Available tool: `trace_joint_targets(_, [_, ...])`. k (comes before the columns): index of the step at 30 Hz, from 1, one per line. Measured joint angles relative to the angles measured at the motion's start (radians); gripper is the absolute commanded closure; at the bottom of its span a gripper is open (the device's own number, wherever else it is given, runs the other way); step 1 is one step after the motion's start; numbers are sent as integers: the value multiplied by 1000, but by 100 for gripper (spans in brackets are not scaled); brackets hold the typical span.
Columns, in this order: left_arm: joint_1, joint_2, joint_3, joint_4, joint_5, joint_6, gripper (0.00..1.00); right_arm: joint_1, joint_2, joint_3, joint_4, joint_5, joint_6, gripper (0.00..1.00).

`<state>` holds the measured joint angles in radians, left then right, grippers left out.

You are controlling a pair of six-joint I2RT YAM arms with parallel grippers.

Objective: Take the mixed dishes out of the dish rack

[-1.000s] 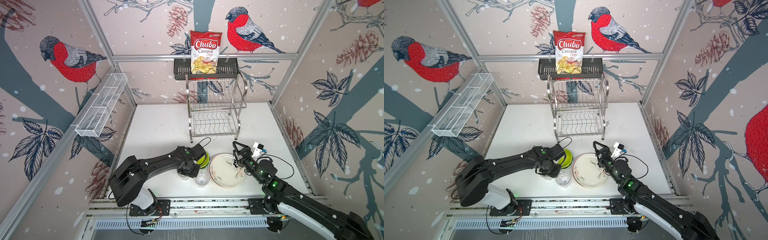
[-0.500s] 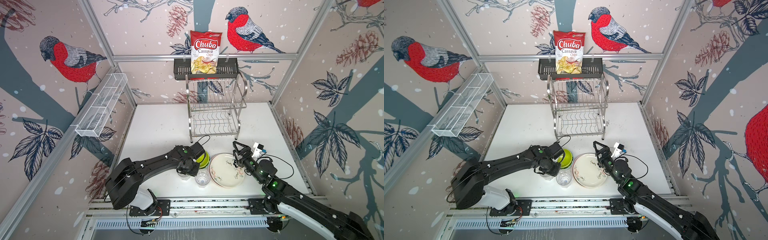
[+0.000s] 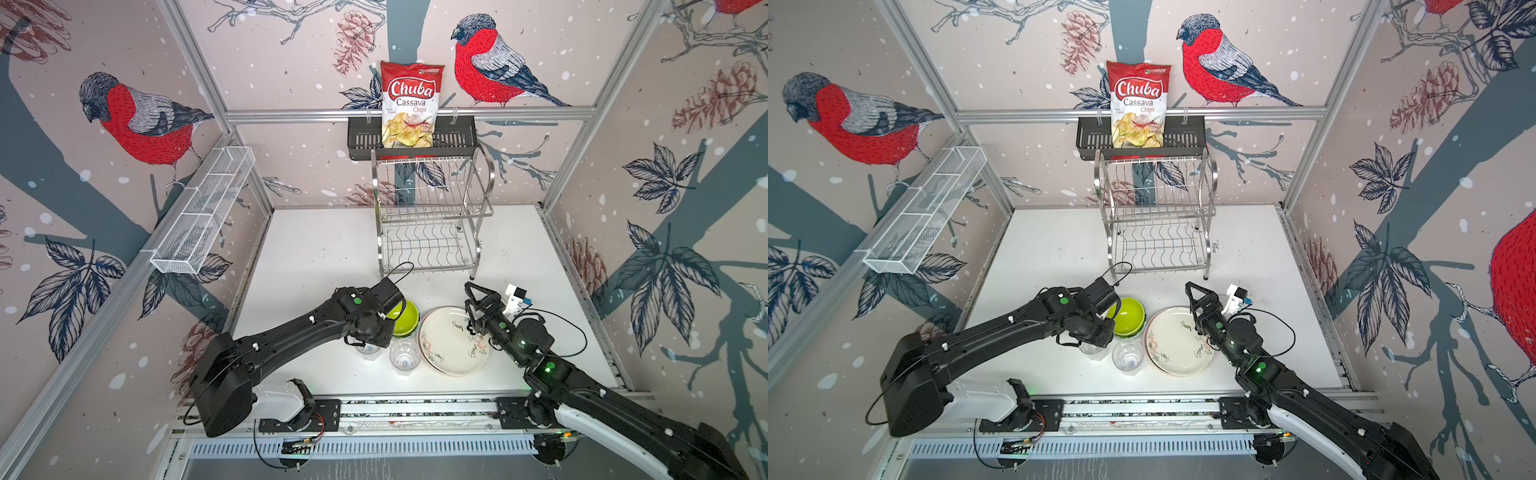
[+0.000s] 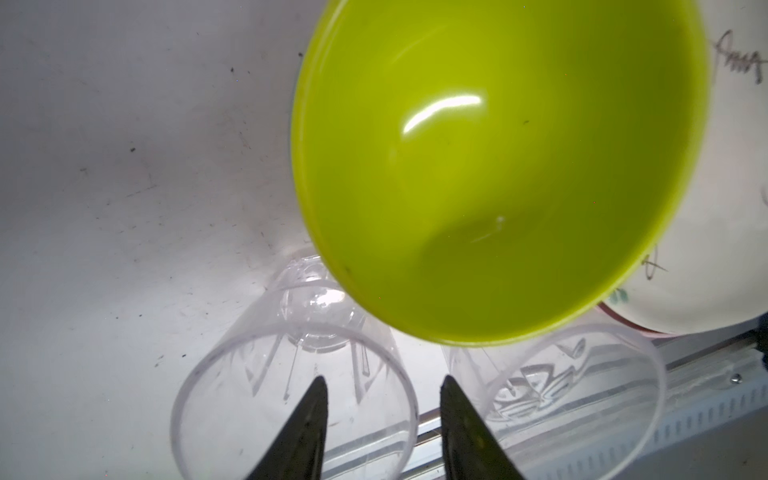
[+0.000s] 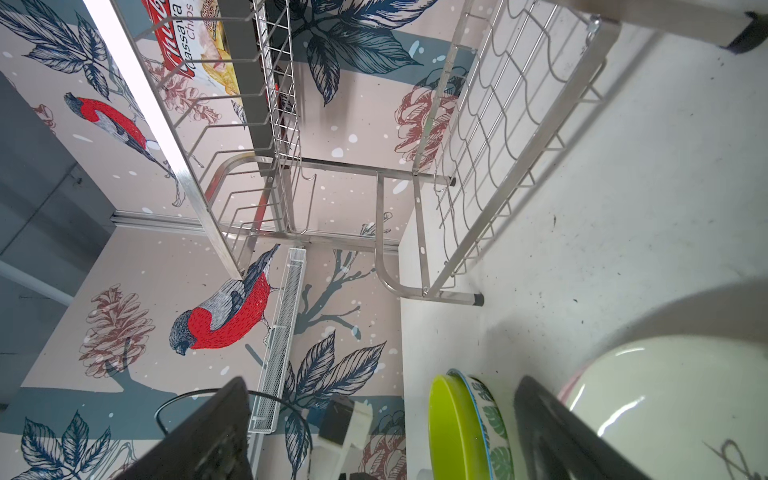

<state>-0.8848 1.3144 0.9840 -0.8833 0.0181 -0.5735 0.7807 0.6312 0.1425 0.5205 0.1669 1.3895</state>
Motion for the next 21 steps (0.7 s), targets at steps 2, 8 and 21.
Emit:
trace_joint_targets(2, [0,-29,11,-20,-3,-7,49,0,5,12,-5,-5,0,1])
trace_joint_targets(8, [0,-146,77,-47,-51,-32,43,0,4,77,-40,-11,-32,1])
trace_joint_targets(21, [0,-491,-8,106,-371,-58,1,-33,-38,262,-279,94,-293,1])
